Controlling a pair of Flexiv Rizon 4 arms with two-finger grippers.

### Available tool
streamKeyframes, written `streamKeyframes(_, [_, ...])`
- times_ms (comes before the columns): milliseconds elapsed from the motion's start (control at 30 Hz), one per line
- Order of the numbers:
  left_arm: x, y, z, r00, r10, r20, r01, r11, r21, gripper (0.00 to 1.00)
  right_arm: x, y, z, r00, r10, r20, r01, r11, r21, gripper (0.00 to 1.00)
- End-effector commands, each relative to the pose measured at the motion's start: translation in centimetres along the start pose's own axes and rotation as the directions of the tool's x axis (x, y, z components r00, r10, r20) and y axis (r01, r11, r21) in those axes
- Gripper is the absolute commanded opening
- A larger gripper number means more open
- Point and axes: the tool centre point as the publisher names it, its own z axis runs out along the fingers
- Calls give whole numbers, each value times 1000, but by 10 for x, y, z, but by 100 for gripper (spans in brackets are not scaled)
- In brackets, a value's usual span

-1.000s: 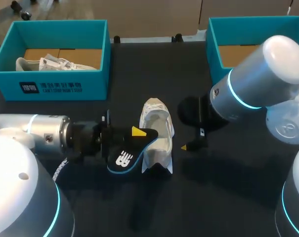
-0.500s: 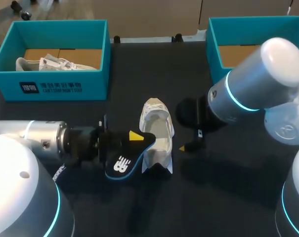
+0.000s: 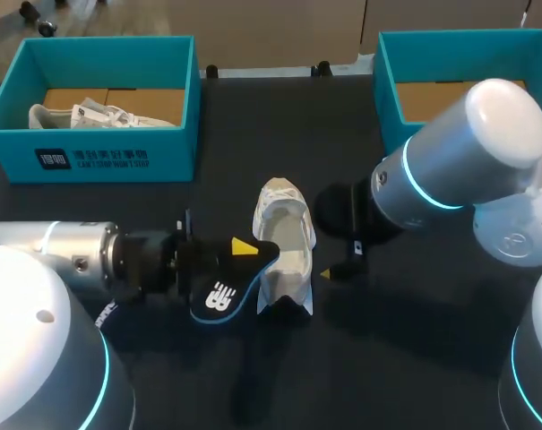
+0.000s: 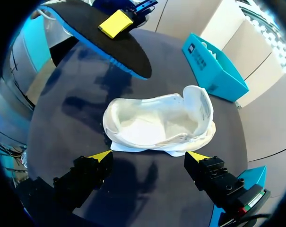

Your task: Take the shoe out of the shoebox, open the shoe tongue, remove and reinsert the insole, then place the shoe into the shoebox

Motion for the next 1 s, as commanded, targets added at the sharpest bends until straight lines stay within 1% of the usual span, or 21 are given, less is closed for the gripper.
streamKeyframes(33, [-1, -4, 0, 1000, 2, -3, -2, 1000, -8, 0, -6, 5, 13, 1000, -1, -5, 1, 1000, 7, 100])
streamKeyframes(167, [-2, -2, 1, 1000, 0, -9, 0, 1000, -12, 0, -12, 7, 15, 1000, -24, -13, 24, 999, 26, 100])
streamKeyframes(367, [-9, 4, 4, 1000, -6, -7, 6, 1000, -5, 0, -16, 5, 11, 999, -33, -8, 33, 999, 28, 100])
streamKeyframes(433, [-11, 6, 6, 1000, -3, -7, 3, 1000, -7, 0, -17, 3, 10, 1000, -29, 3, 29, 999, 32, 100])
streamKeyframes(533, [-12, 5, 10, 1000, -1, -9, 1, 1000, -5, 0, -16, 1, 7, 1000, 7, 21, -9, 998, 66, 100])
streamKeyframes(700, [-15, 9, 16, 999, -5, -34, 5, 1000, -1, 0, -16, 1, 7, 1000, 7, 21, -9, 998, 66, 100])
streamKeyframes(867, [-14, 16, 24, 998, -20, -52, 20, 1000, 3, 0, -16, 1, 7, 1000, 7, 21, -9, 998, 66, 100])
streamKeyframes(1000, [-8, 23, 30, 998, -39, -56, 39, 999, 10, 0, -16, 1, 7, 1000, 7, 21, -9, 998, 66, 100])
